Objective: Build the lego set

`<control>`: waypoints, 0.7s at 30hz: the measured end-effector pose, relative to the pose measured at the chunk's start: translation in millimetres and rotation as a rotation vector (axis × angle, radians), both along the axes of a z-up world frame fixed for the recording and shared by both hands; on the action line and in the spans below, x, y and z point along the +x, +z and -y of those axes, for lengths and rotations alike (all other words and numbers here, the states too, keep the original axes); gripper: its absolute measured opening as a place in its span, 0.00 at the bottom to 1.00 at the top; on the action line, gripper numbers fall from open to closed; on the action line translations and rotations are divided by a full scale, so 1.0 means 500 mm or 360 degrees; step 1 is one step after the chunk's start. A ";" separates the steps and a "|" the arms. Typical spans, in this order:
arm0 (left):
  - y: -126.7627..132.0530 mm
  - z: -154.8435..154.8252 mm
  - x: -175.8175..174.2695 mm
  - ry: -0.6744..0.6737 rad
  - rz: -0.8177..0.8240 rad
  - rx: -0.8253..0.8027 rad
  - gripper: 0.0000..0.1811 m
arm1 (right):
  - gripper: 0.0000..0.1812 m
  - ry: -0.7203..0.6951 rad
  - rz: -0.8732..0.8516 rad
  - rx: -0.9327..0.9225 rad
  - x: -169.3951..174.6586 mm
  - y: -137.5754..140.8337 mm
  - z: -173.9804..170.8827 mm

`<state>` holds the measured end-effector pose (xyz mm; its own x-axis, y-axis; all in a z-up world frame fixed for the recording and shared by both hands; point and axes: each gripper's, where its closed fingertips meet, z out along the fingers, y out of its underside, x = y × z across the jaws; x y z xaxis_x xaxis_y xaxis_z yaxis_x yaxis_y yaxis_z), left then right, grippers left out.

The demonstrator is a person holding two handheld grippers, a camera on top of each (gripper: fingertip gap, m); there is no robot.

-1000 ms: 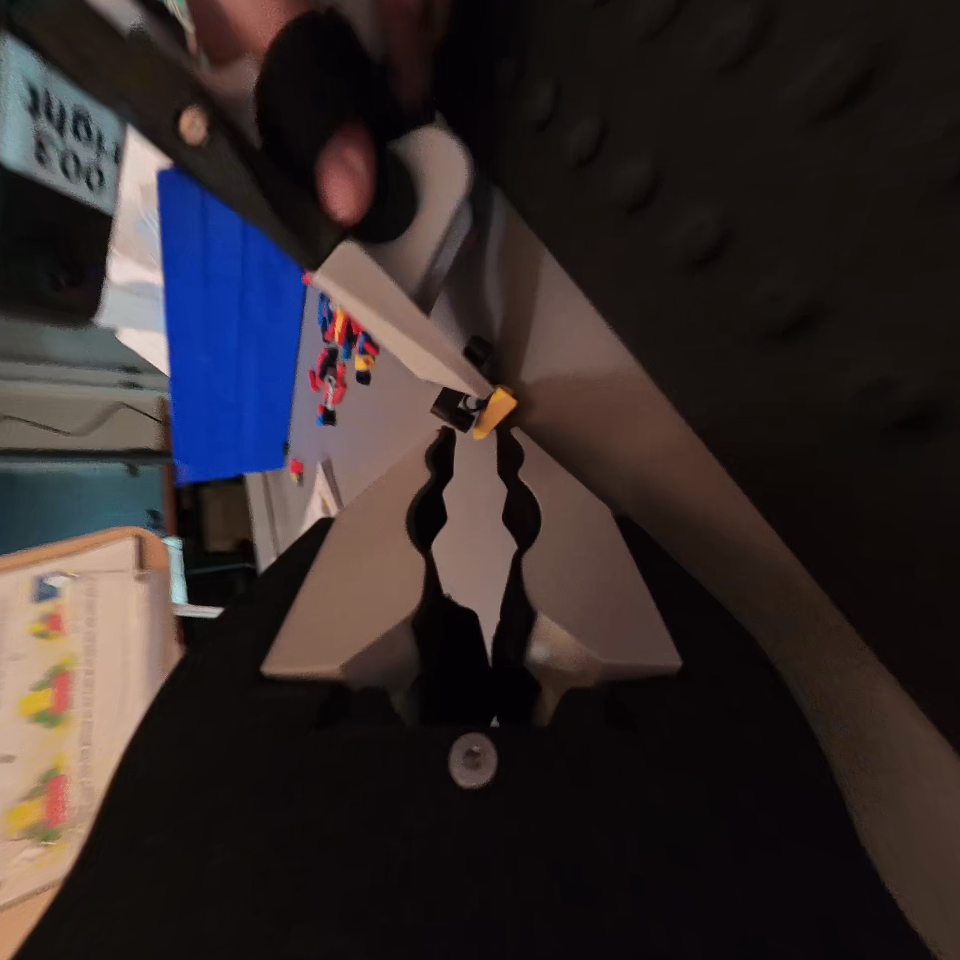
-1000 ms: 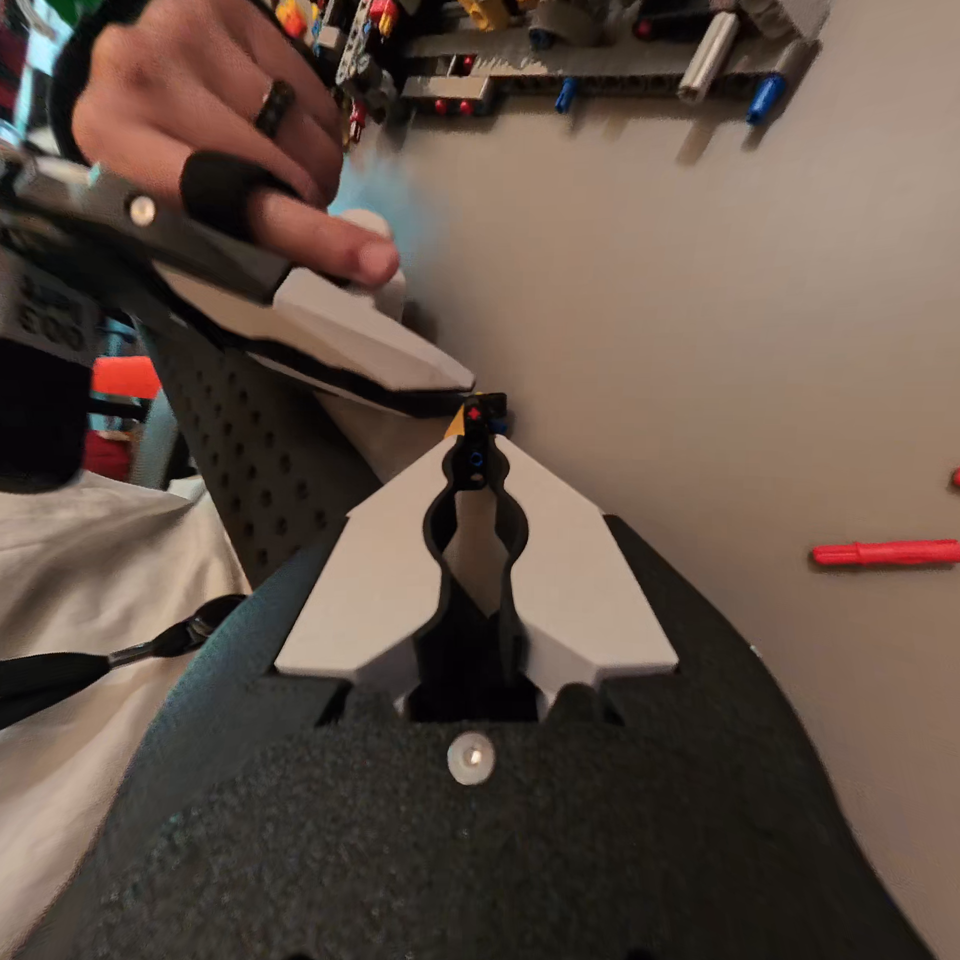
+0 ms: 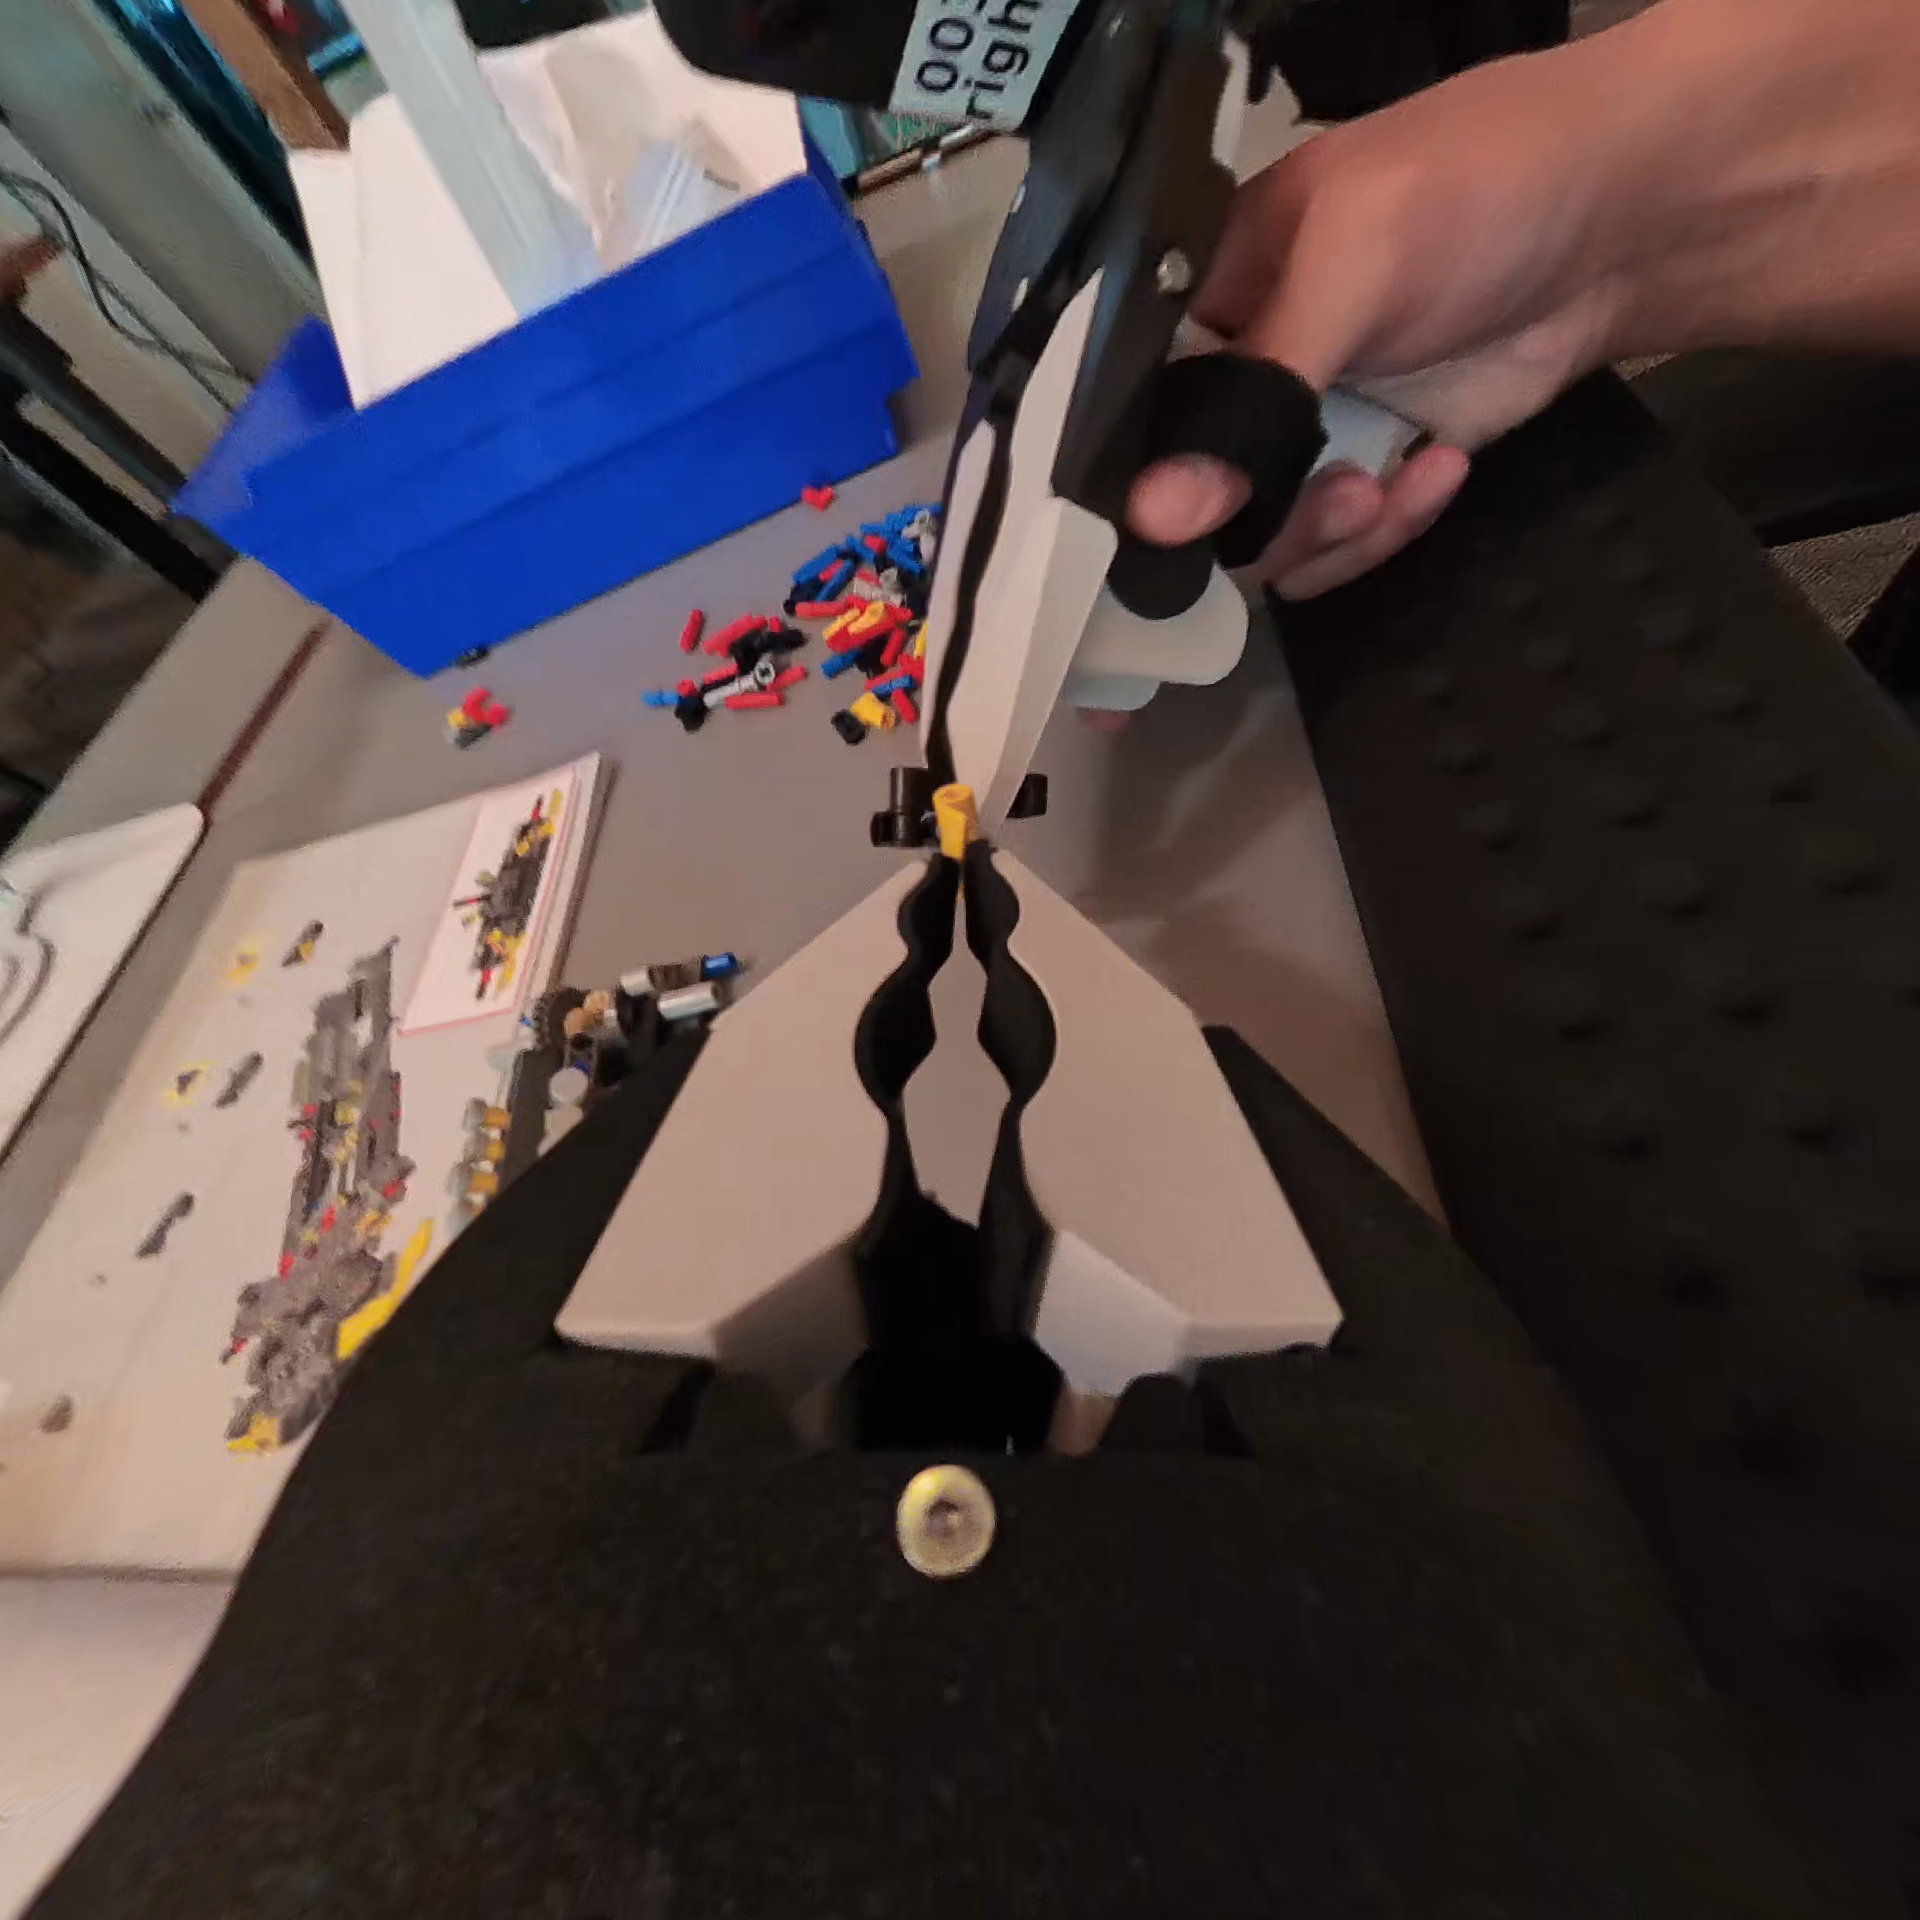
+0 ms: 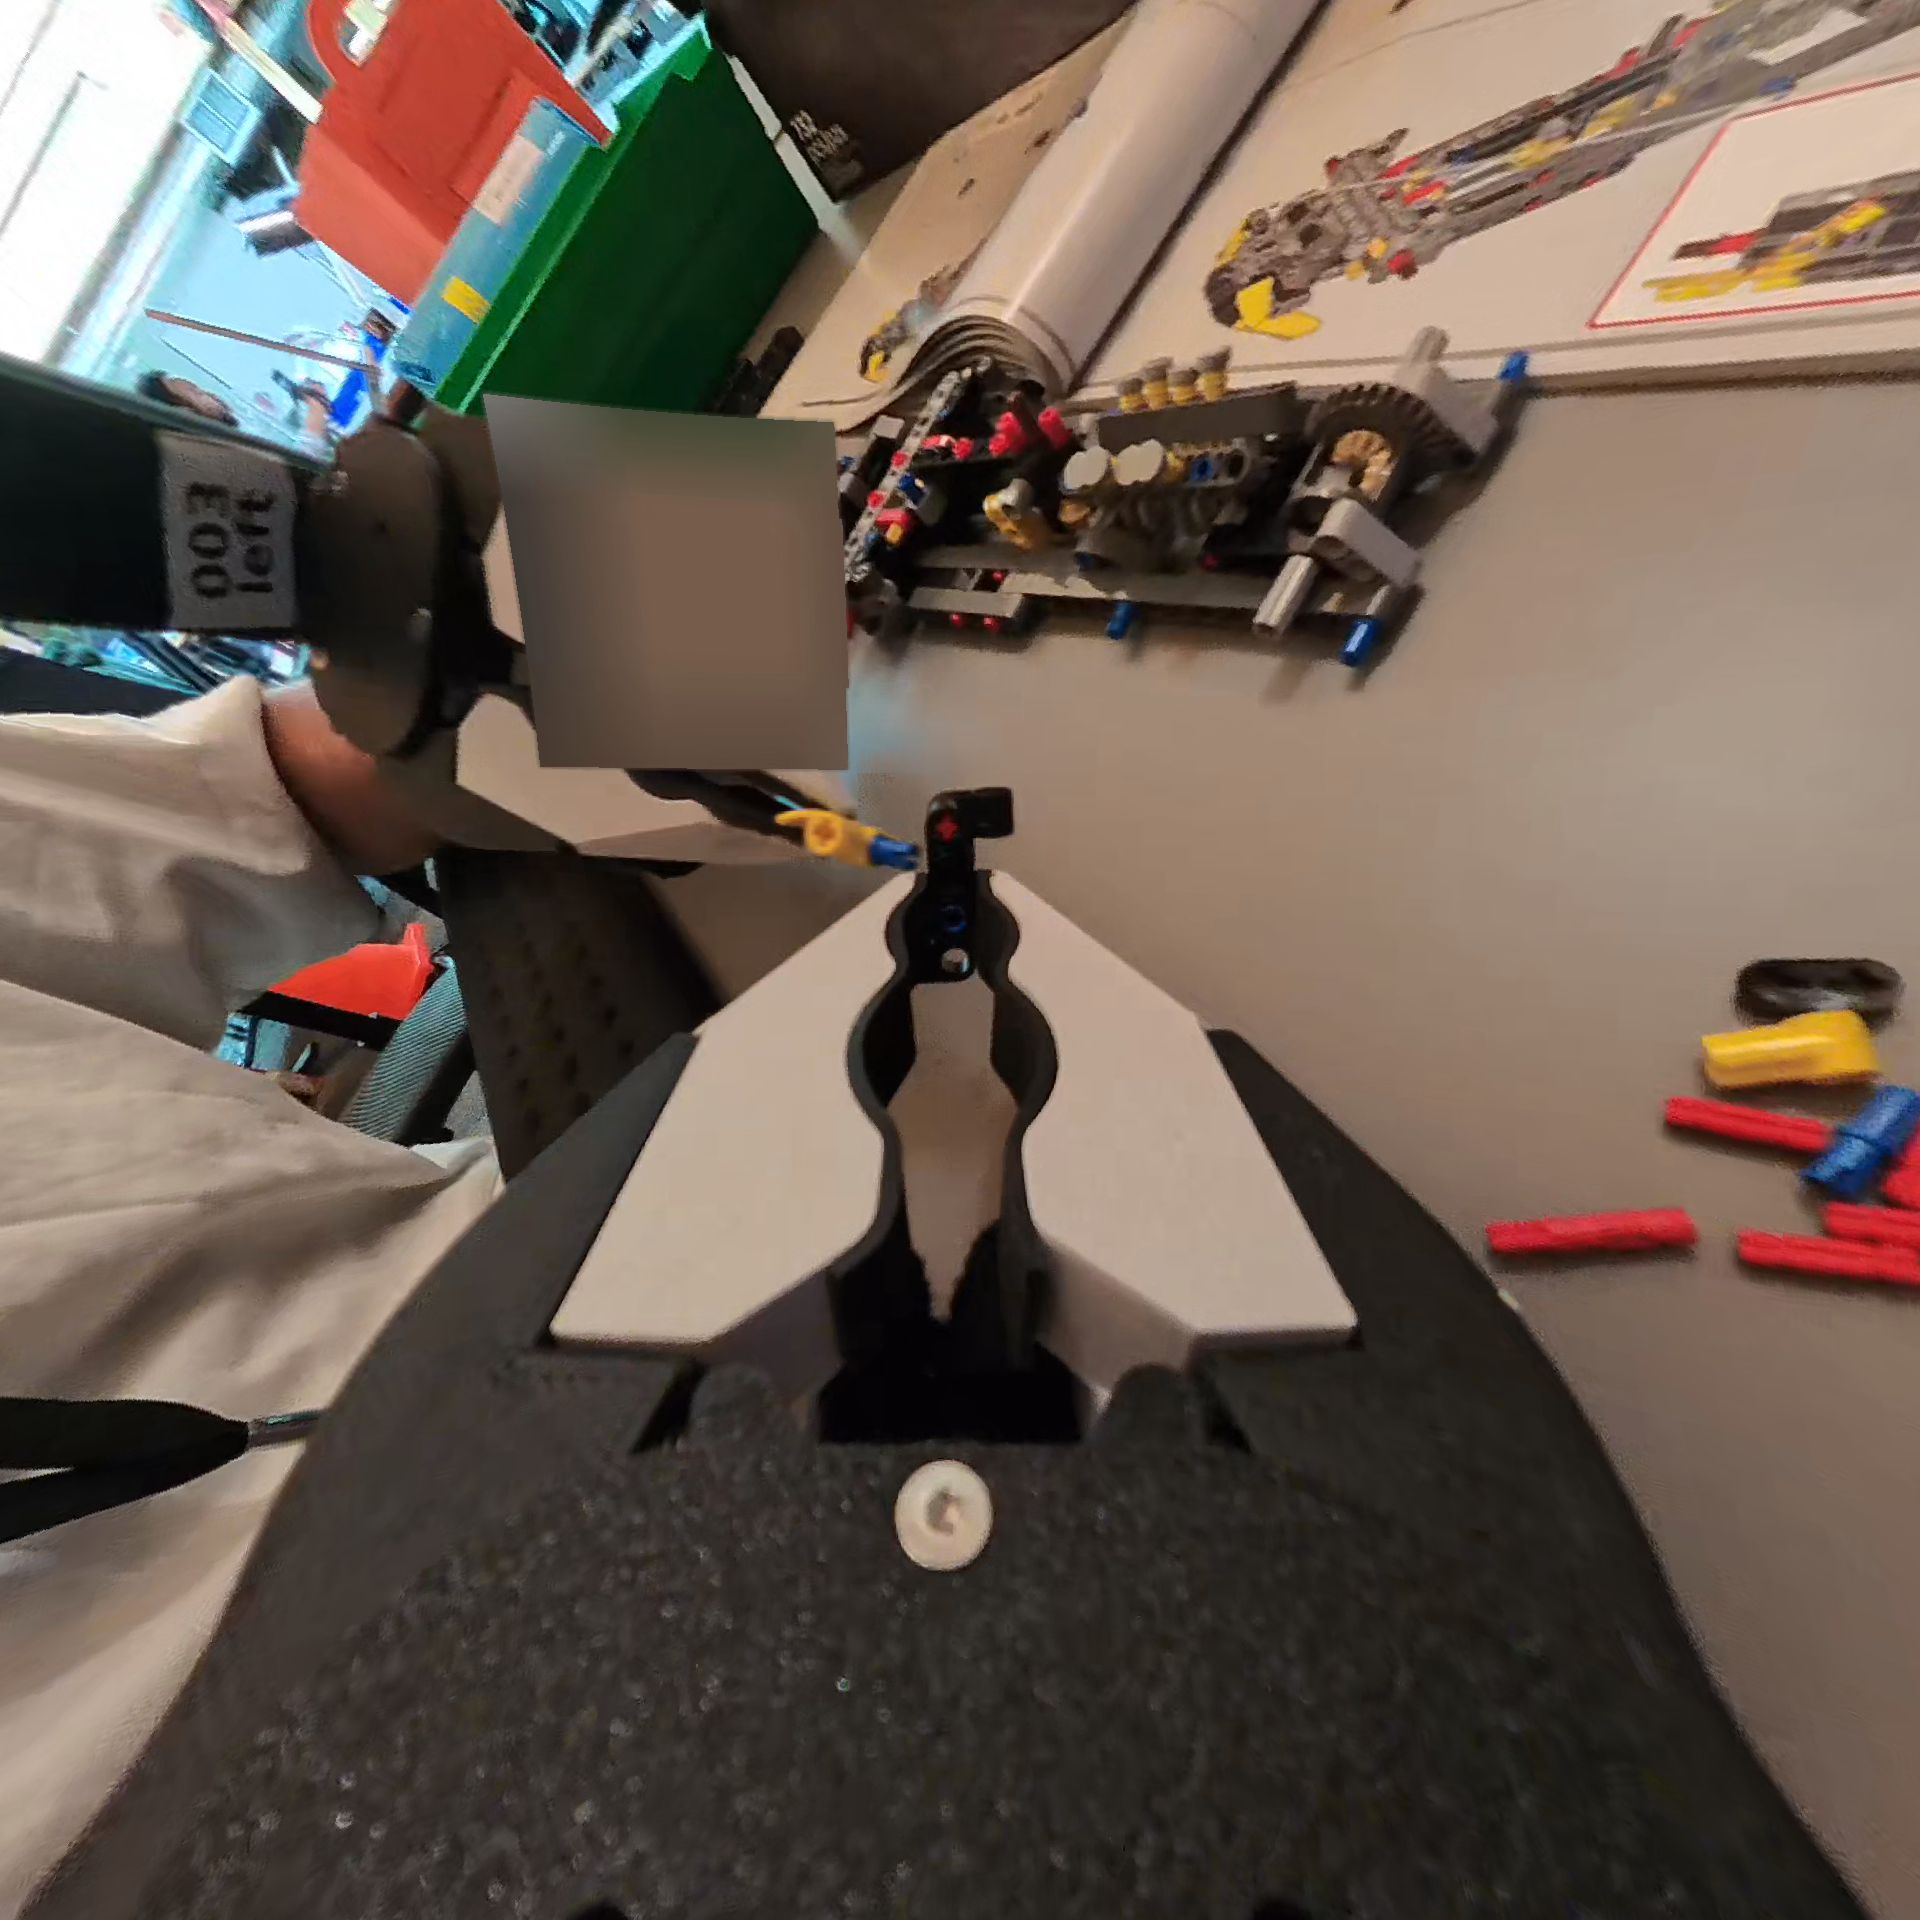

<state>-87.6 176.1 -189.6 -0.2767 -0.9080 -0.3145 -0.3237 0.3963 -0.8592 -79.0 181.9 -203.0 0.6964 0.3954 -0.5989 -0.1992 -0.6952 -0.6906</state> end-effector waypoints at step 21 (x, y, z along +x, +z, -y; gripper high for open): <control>-0.032 -0.009 0.002 0.0099 -0.0068 0.0539 0.00 | 0.03 -0.0087 0.0520 0.0070 0.002 -0.033 -0.012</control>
